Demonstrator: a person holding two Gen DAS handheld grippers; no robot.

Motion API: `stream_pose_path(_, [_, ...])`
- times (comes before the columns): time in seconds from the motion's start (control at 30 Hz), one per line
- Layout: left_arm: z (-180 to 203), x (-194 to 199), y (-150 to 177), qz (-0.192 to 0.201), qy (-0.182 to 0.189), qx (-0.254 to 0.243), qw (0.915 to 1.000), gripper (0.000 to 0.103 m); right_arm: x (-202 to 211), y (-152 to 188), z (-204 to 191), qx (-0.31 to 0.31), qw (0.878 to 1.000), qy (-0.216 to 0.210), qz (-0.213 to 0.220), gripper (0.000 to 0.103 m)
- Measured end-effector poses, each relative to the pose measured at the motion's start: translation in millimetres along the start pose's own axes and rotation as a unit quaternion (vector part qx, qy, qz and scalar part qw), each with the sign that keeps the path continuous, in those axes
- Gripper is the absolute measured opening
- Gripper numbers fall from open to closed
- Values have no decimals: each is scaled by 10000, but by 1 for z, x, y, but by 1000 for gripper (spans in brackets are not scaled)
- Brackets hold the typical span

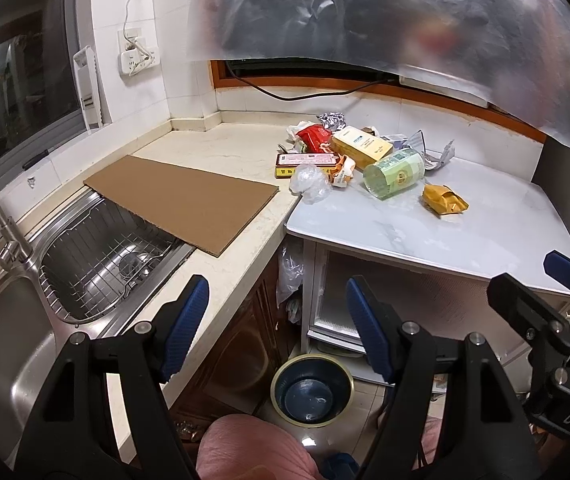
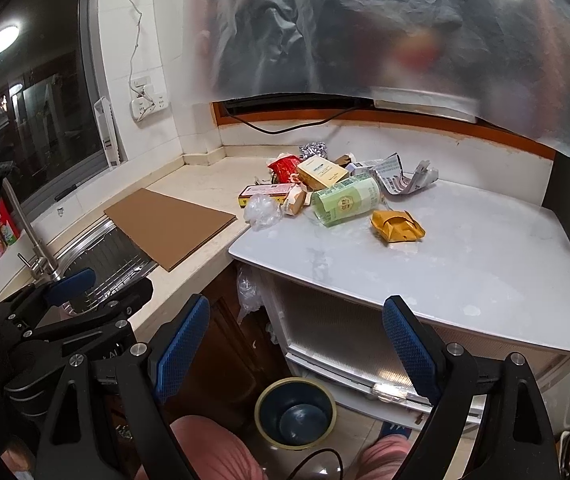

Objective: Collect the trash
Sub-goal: 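Move both tools toward the trash pile on the white table, then grasp the yellow wrapper with the right tool while the left tool grasps the green container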

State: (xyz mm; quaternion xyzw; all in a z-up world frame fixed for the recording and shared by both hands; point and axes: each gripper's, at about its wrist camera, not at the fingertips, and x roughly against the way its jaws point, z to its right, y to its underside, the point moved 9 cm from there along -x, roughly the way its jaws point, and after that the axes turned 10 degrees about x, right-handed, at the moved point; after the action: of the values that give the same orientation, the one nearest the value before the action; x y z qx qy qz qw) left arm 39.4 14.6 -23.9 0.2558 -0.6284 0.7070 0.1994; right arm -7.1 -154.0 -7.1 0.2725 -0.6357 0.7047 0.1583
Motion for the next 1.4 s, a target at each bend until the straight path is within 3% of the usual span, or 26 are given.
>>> stream_pose_path(0.37, [-2, -13, -9, -110, 43, 133, 9998, 69, -7, -7, 4, -25, 10000, -93, 3, 90])
stream_pose_path(0.63, [17, -33, -32, -108, 74, -103, 9999, 69, -23, -27, 21, 46, 10000, 12, 57, 90])
stream_pose_path(1.03, [65, -78, -76, -77, 133, -482, 9987, 69, -56, -64, 80, 202, 9991, 376, 85, 90])
stream_pose_path(1.4, [124, -145, -98, -258, 606, -977, 9930, 69, -132, -67, 154, -350, 9982, 286, -405, 90])
